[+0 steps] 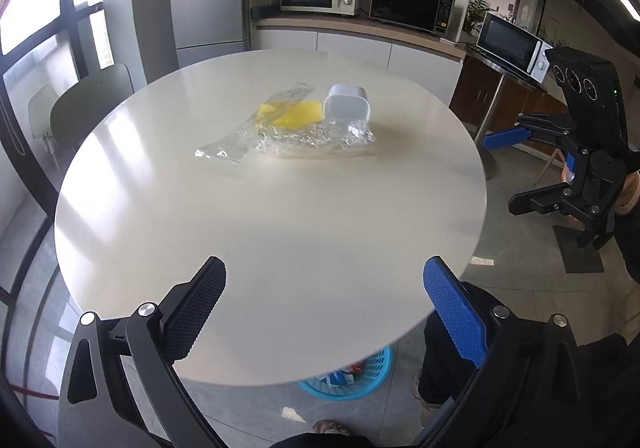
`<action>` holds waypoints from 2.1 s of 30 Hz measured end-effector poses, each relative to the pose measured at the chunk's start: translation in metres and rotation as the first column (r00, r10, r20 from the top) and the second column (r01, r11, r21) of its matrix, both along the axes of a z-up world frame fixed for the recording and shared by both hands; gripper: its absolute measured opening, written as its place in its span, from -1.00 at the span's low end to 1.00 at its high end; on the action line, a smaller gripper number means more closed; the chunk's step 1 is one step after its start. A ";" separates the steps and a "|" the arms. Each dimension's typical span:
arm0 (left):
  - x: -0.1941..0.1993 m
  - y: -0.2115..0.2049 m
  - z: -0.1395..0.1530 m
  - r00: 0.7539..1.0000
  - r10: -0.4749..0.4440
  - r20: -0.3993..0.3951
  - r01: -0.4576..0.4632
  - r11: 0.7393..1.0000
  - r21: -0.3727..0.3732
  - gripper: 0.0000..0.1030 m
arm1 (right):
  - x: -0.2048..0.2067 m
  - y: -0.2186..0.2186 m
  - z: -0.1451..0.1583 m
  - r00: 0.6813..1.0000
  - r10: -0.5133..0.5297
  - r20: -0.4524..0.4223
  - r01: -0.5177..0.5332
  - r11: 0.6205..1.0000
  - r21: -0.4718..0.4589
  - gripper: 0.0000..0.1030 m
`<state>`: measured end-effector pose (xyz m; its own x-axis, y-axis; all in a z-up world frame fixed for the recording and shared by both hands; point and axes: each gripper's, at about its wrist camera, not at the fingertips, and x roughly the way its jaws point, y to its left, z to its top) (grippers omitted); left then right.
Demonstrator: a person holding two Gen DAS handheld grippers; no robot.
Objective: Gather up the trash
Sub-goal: 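Raise both tools back toward the table, then grasp the clear plastic wrap with the left tool while the right tool grasps the white tub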
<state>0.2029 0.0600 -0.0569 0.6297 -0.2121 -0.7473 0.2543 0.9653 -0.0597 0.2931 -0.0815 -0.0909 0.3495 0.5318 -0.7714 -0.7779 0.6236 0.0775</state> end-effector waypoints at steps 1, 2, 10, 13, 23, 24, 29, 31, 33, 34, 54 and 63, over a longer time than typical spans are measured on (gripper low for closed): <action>0.009 0.003 0.001 1.000 0.006 0.001 -0.006 1.000 0.000 0.89 | 0.011 0.002 -0.001 1.000 -0.010 0.007 0.010 1.000 0.002 0.84; 0.020 0.006 0.002 1.000 0.013 -0.002 -0.013 1.000 0.003 0.89 | 0.022 0.005 0.000 1.000 -0.023 0.013 0.023 1.000 0.004 0.84; 0.099 0.017 -0.007 0.999 0.032 -0.036 -0.029 0.996 0.082 0.89 | 0.116 0.017 -0.001 0.994 -0.089 0.068 0.088 0.996 0.020 0.84; 0.121 0.017 -0.011 0.998 0.022 -0.052 -0.018 0.997 0.078 0.89 | 0.147 0.022 -0.003 0.995 -0.093 0.033 0.091 0.995 0.051 0.83; 0.154 0.013 -0.036 0.992 0.022 -0.122 -0.012 0.996 0.083 0.64 | 0.197 0.054 -0.029 0.997 -0.075 -0.019 0.076 0.997 0.027 0.83; 0.154 0.015 -0.037 0.991 0.022 -0.131 -0.012 0.997 0.076 0.50 | 0.197 0.056 -0.031 0.997 -0.071 -0.019 0.072 0.997 0.021 0.83; 0.150 0.023 -0.041 0.988 0.031 -0.149 -0.022 0.998 0.063 0.12 | 0.200 0.055 -0.033 0.995 -0.099 -0.019 0.100 0.994 0.048 0.83; 0.146 0.027 -0.041 0.988 0.025 -0.153 -0.019 0.999 0.041 -0.09 | 0.202 0.054 -0.035 0.994 -0.105 -0.038 0.107 0.993 0.054 0.83; 0.145 0.031 -0.041 0.988 0.027 -0.152 -0.024 0.999 0.026 -0.22 | 0.210 0.054 -0.035 0.993 -0.114 -0.037 0.116 0.991 0.060 0.80; 0.142 0.033 -0.040 0.989 0.033 -0.144 -0.031 0.999 0.017 -0.33 | 0.211 0.054 -0.036 0.992 -0.123 -0.035 0.125 0.991 0.050 0.76; 0.130 0.042 -0.014 0.990 0.113 -0.089 -0.120 0.990 -0.078 -0.96 | 0.201 0.042 -0.043 0.990 -0.141 -0.022 0.142 0.989 0.037 0.02; 0.109 0.042 0.001 0.992 0.115 -0.053 -0.119 0.990 -0.075 -0.96 | 0.191 0.028 -0.035 0.988 -0.152 -0.015 0.153 0.987 0.041 -0.54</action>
<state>0.3121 0.1022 -0.0560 0.6173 -0.1979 -0.7614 0.1348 0.9801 -0.1455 0.4841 -0.0530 -0.1262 0.4197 0.5051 -0.7542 -0.6729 0.7307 0.1149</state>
